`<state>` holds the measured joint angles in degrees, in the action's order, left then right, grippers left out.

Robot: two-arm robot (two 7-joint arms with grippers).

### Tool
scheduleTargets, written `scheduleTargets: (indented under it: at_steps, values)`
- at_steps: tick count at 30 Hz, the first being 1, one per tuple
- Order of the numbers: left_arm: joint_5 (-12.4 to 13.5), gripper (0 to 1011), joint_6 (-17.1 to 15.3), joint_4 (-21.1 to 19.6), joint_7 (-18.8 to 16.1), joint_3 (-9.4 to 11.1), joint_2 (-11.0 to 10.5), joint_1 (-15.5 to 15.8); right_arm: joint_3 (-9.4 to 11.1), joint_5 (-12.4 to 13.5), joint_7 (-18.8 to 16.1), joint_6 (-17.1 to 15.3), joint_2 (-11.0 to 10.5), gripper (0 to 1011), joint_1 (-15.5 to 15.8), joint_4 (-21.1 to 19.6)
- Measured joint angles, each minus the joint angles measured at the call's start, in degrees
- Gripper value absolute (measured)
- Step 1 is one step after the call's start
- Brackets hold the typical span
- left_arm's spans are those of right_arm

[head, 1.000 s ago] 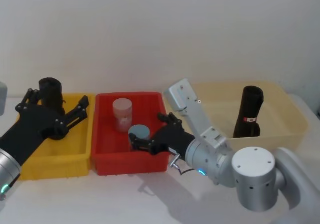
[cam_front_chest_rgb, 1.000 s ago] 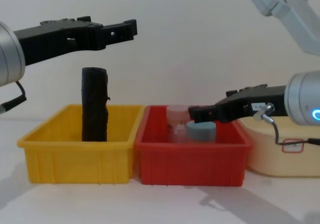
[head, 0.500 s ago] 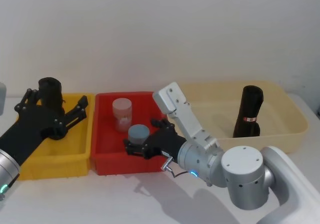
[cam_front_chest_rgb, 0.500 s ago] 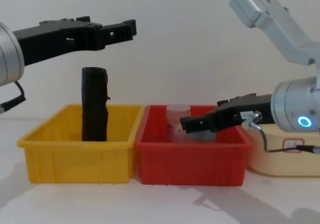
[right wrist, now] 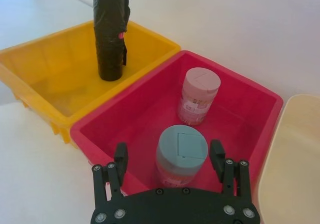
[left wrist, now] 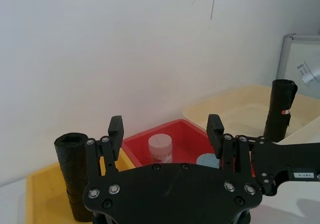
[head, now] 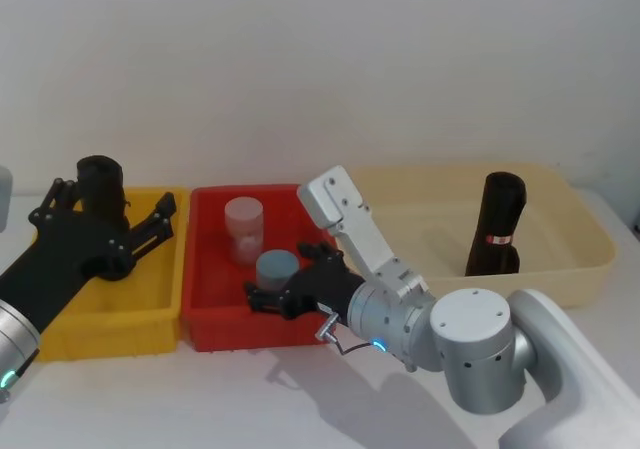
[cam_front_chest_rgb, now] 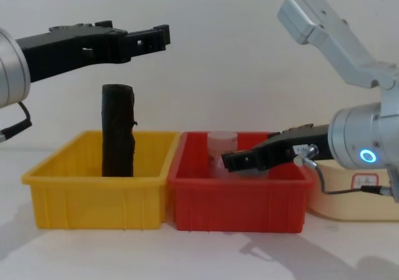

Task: Pick up the garbage bag with the one hand and transfer it to the other hand.

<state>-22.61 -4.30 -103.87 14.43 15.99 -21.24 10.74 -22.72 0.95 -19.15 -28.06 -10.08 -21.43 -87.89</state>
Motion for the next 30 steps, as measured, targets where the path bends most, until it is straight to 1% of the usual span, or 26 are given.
scheduleTargets:
  at_steps: [30]
  values:
    - [0.0,1001,0.0,0.0,0.01,0.0,0.0,0.0,0.87,0.42,1.11,0.9,2.54,1001,-3.19,6.66]
